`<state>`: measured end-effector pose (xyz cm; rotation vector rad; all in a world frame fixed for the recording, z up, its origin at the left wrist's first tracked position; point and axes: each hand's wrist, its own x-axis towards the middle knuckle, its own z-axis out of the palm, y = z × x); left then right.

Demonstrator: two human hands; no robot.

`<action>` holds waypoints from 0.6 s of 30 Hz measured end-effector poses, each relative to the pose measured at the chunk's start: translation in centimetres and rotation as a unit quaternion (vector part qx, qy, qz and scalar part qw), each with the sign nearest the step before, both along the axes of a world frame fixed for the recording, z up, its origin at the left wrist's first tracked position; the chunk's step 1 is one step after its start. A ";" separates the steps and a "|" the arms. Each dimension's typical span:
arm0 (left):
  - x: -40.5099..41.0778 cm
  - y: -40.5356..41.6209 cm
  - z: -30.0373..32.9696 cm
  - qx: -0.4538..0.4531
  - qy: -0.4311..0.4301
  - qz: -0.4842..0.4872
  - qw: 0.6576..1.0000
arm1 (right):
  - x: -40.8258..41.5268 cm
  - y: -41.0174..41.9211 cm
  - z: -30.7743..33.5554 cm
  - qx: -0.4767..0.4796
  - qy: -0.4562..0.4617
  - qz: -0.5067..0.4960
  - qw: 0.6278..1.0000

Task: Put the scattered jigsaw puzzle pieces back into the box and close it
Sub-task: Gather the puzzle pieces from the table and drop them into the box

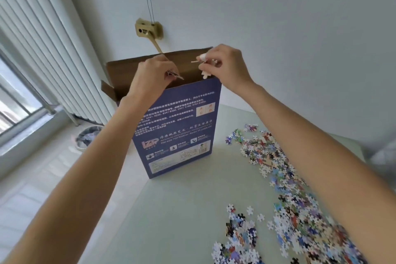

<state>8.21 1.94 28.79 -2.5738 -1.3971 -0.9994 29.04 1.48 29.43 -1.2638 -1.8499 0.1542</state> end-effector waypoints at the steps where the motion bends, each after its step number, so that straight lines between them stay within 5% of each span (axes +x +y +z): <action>1: -0.1 0.1 -0.2 -0.014 0.006 0.006 1.000 | -0.3 0.5 -0.1 0.020 -0.026 0.010 0.999; 9: -1.9 0.3 -0.6 -0.130 -0.021 0.041 0.990 | -0.7 2.4 -1.1 0.022 -0.242 0.077 0.967; 18: -2.3 -1.3 -0.8 -0.082 -0.019 0.026 0.996 | -1.9 2.0 -1.0 -0.047 -0.187 0.074 0.978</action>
